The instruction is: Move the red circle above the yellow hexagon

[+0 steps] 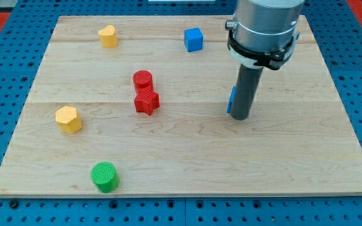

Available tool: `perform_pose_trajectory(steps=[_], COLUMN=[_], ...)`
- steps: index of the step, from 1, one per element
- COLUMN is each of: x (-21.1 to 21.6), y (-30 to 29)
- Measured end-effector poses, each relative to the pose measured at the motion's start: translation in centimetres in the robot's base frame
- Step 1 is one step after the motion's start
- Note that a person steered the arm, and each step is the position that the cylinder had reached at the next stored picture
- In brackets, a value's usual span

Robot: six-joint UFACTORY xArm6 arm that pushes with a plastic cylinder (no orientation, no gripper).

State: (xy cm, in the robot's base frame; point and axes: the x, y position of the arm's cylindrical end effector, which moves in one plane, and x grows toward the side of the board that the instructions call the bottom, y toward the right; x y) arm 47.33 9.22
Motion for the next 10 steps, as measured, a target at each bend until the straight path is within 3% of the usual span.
perform_pose_trajectory(steps=[1,3,4,7,8,9,10], x=[-0.2,-3.7,-3.4,-7.3,-9.4,-11.3,-9.6], y=[-1.9,-0.1,-7.3,-20.6,-17.7,-18.5,-23.6])
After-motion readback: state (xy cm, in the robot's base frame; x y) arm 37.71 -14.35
